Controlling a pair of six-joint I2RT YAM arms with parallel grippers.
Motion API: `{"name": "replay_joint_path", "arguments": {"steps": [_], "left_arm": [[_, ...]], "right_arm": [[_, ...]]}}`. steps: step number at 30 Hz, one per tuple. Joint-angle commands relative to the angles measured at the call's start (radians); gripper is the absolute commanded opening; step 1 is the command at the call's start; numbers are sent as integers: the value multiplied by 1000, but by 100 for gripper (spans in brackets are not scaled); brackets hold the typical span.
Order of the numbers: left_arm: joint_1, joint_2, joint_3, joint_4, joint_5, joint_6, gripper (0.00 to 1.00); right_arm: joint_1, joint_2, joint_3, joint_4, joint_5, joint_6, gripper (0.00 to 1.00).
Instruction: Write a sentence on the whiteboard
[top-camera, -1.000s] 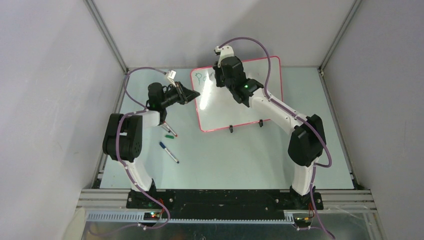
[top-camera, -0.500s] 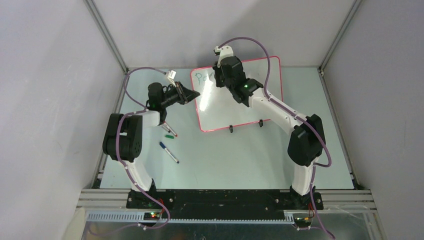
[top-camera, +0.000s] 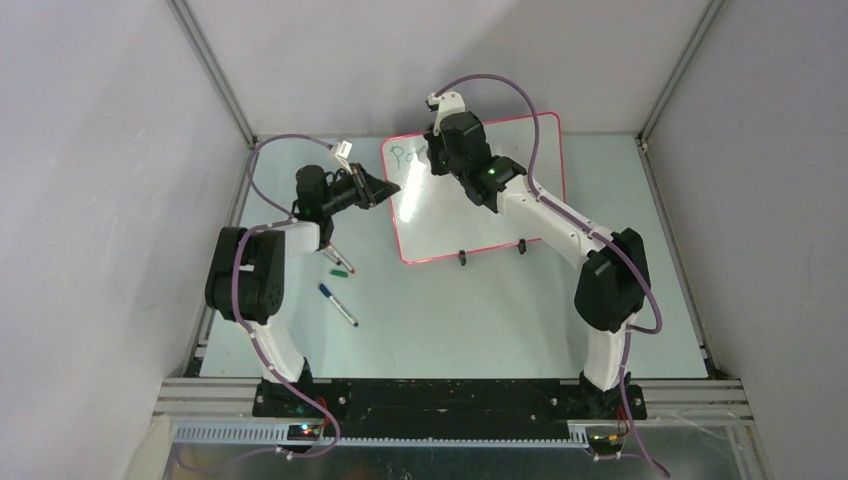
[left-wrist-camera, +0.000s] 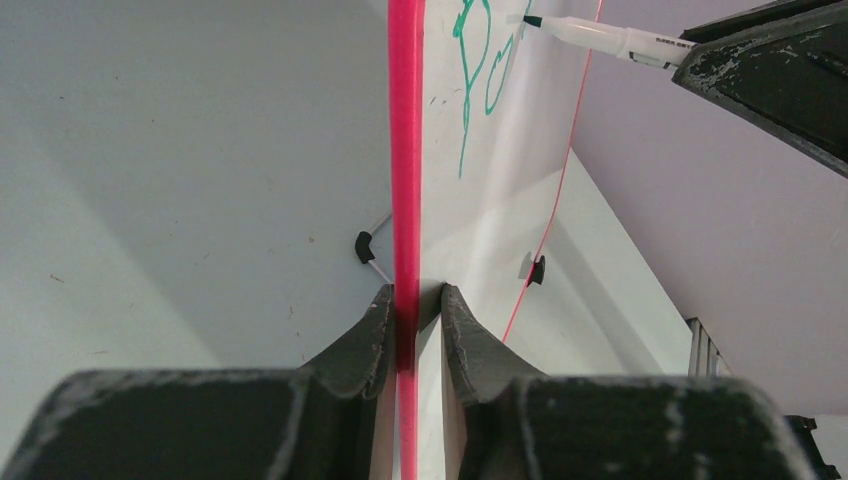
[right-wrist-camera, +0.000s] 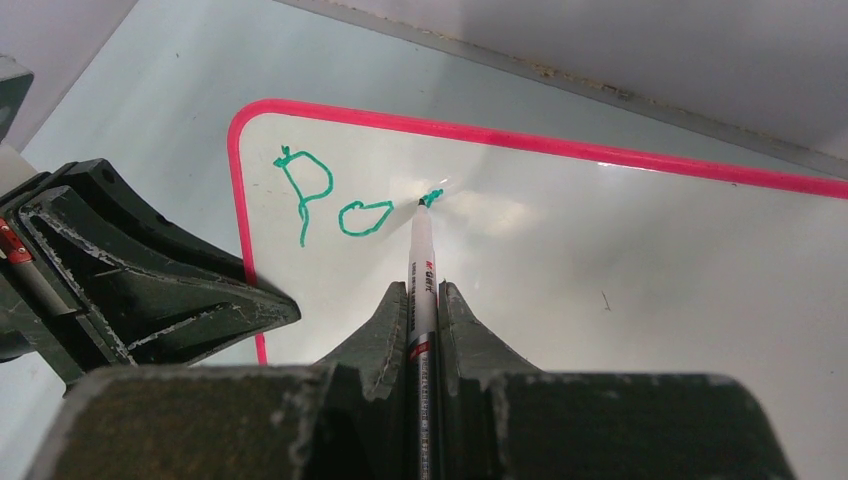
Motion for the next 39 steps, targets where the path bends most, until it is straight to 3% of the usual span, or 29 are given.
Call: {"name": "replay_joint_path", "arguments": {"steps": [1, 39], "left_arm": [[-12, -19, 22, 11, -9, 52, 0], [-12, -20, 21, 9, -9, 54, 0]], "right_arm": [[3, 7, 51, -4, -6, -10, 0], [-5, -15, 26, -45, 62, -24, 0]]}}
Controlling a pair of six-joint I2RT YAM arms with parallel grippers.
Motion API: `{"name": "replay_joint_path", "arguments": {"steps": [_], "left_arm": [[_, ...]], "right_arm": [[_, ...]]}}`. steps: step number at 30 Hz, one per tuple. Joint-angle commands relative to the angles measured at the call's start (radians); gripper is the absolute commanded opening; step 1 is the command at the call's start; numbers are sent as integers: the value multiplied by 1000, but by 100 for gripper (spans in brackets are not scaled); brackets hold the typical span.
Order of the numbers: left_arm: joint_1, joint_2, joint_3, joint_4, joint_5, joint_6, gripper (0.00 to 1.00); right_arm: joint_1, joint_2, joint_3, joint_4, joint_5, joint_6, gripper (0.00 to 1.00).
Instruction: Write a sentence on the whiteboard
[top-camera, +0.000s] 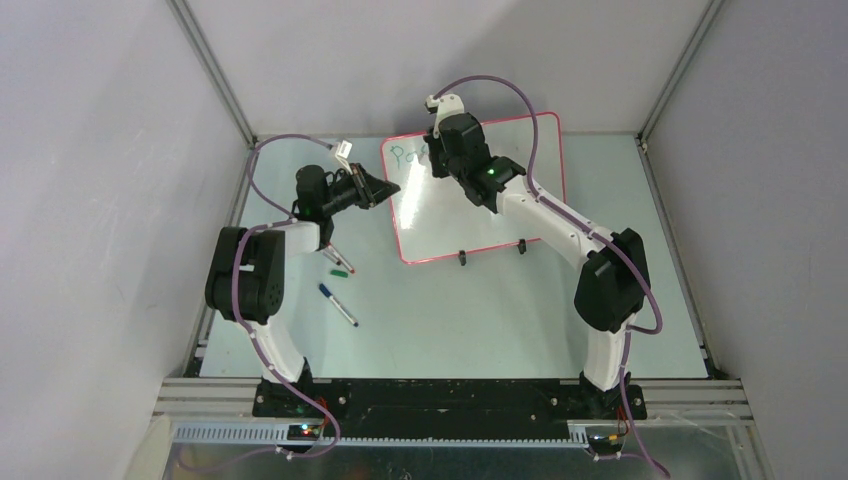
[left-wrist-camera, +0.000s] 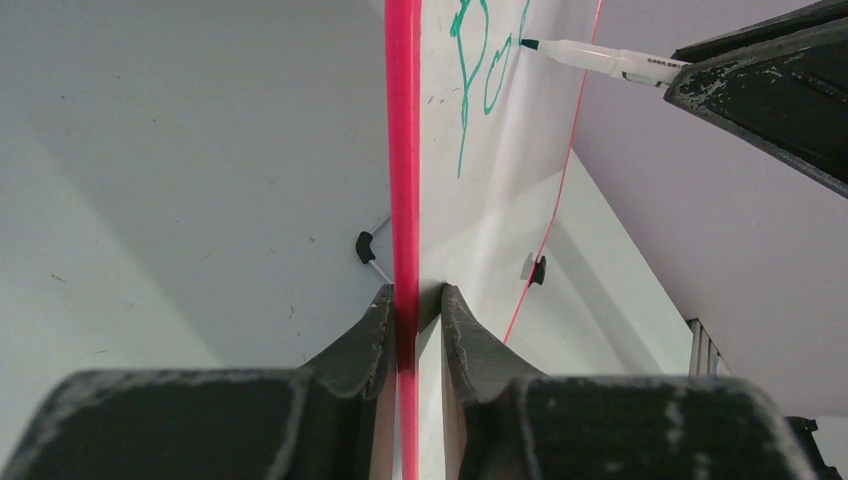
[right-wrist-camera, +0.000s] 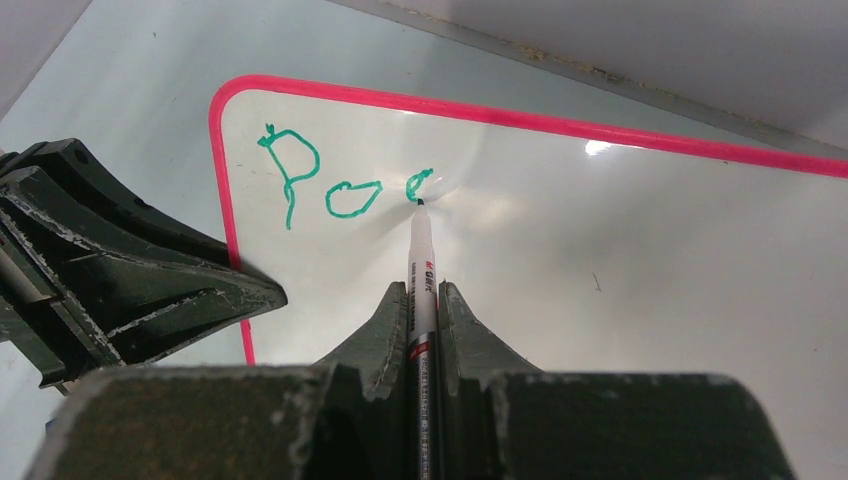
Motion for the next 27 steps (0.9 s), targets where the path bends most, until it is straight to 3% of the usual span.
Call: {"name": "replay_joint_path", "arguments": {"steps": [1, 27], "left_arm": [[-12, -20, 22, 10, -7, 54, 0], [-12, -21, 23, 6, -10, 56, 0]], "right_arm": [[-9, -18, 19, -5, 43, -14, 0], [-8, -47, -34, -1, 12, -28, 0]]}}
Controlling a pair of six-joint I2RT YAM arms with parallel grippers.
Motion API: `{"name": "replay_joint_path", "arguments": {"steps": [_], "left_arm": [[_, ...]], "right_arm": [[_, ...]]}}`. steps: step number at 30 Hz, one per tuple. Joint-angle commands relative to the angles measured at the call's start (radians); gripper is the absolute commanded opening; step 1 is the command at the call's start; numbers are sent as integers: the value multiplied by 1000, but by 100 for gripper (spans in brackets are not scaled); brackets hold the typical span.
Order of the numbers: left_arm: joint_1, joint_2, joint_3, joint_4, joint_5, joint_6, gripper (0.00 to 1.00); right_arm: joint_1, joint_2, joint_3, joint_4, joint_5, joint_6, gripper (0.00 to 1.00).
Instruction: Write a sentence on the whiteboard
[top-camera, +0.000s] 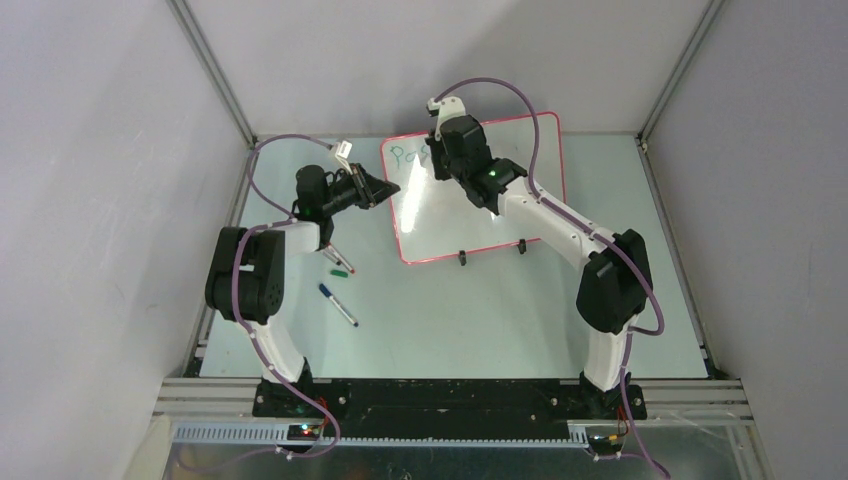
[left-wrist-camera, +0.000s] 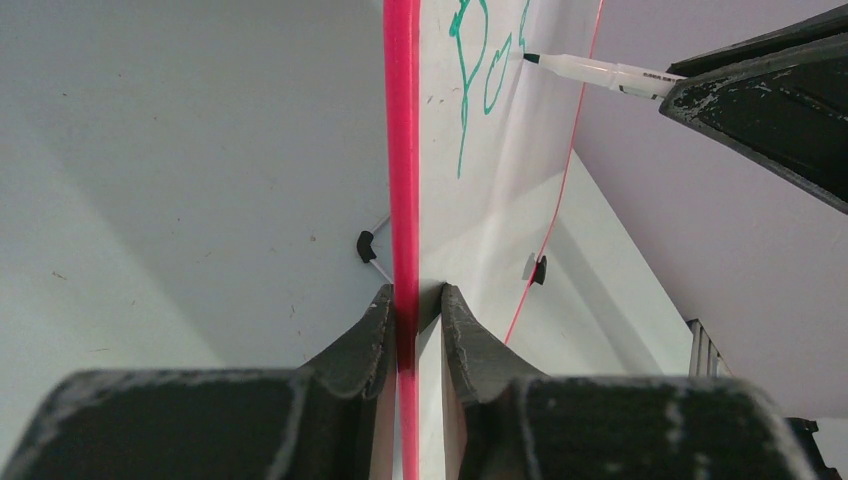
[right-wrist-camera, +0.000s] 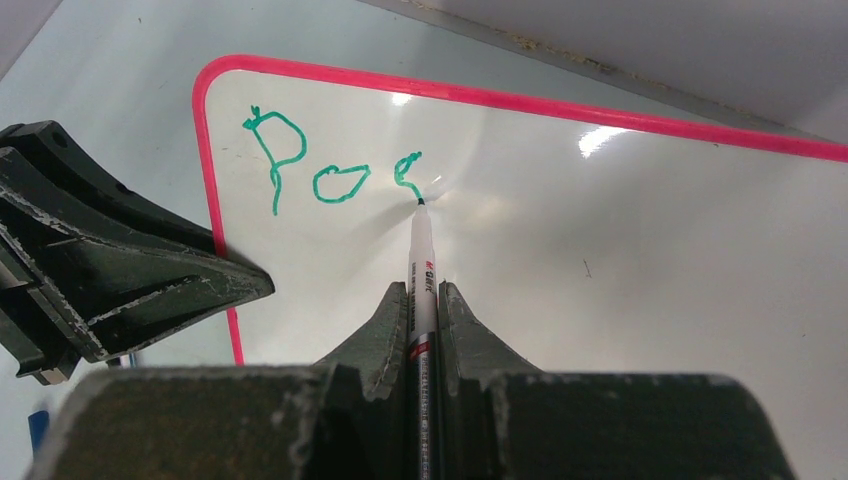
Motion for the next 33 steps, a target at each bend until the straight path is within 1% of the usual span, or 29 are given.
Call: {"name": "replay_joint_path", "arguments": {"steps": [1, 13, 26, 29, 31, 33], "left_arm": [[-12, -21, 22, 10, -9, 57, 0], [-13, -21, 23, 5, -11, 59, 0], [-13, -23, 22, 3, -11, 61, 0], [-14, -24, 21, 0, -13, 64, 0], [-13, -26, 21, -2, -16, 66, 0], [-13, -28, 19, -4, -19, 67, 3]], "right_arm": [[-7, -34, -7, -1, 4, -18, 0], [11, -26, -2, 8, -29, -34, 0], [26, -25, 7, 18, -25, -40, 0], [24, -87, -60, 83, -44, -29, 0], [17, -142, -119, 135, -84, -10, 0], [0, -192, -175, 178, -142, 18, 0]]}}
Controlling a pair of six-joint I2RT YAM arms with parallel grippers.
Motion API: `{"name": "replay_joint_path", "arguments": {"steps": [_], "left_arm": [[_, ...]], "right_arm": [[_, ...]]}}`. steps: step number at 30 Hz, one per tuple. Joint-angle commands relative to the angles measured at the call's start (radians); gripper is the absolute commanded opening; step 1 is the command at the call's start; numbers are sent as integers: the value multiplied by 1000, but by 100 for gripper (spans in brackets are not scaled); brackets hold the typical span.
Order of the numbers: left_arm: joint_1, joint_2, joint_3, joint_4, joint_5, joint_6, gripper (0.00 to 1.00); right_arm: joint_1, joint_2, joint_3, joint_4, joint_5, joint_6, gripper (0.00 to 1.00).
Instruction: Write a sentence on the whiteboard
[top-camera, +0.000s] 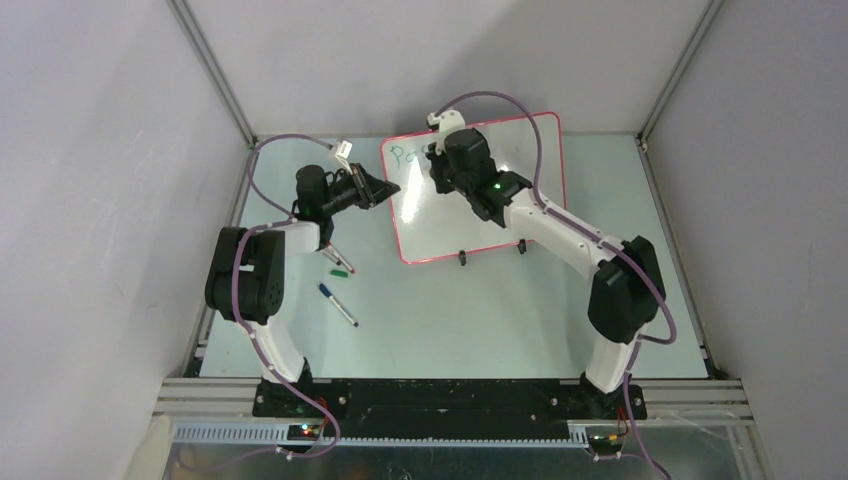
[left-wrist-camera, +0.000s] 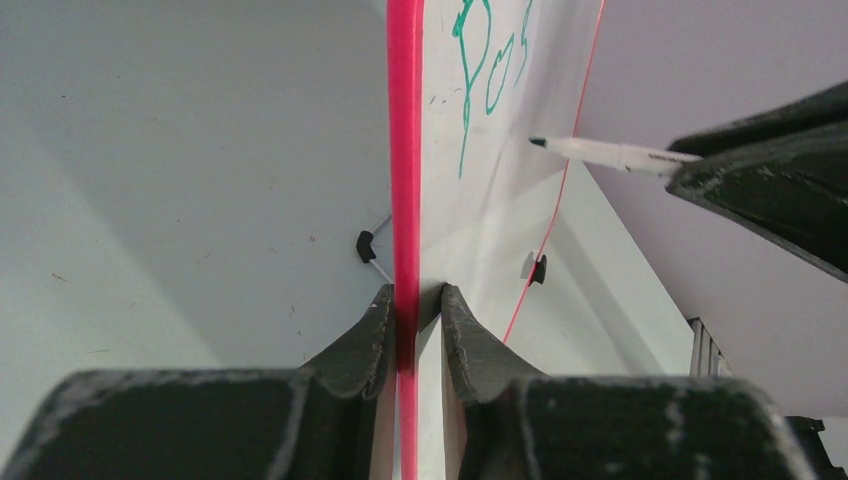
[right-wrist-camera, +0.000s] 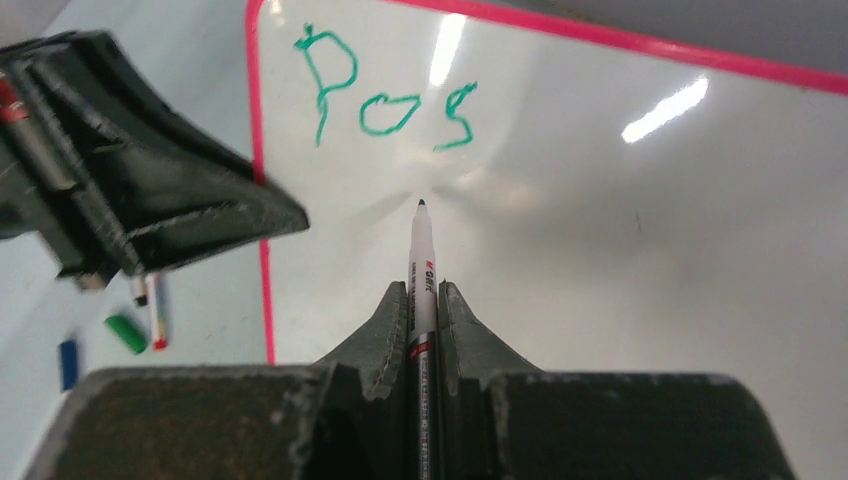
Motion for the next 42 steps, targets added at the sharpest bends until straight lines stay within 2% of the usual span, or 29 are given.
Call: {"name": "replay_joint_path", "arguments": {"steps": [1, 7, 15, 24, 34, 38, 42], "left_arm": [[-13, -29, 18, -3, -21, 62, 8], [-13, -38, 7, 7, -30, 60, 30], [-16, -31, 0, 39, -23, 38, 49], [-22, -27, 1, 45, -24, 31, 50], [-35, -20, 3, 52, -32, 26, 50], [-38, -20, 5, 50, -35, 27, 51], [-40, -18, 7, 51, -41, 24, 51]], "right_arm": [[-32, -161, -98, 142, -125, 54, 0], [-119, -249, -212, 230, -265, 138, 0], [-152, -283, -272, 264, -262, 159, 0], [-183, -426, -431, 389, -228, 186, 0], [-316, -608, -609, 500, -266, 292, 0], [-393, -649, -635, 467, -213, 313, 0], [-559, -695, -669, 416, -225, 363, 0]]}}
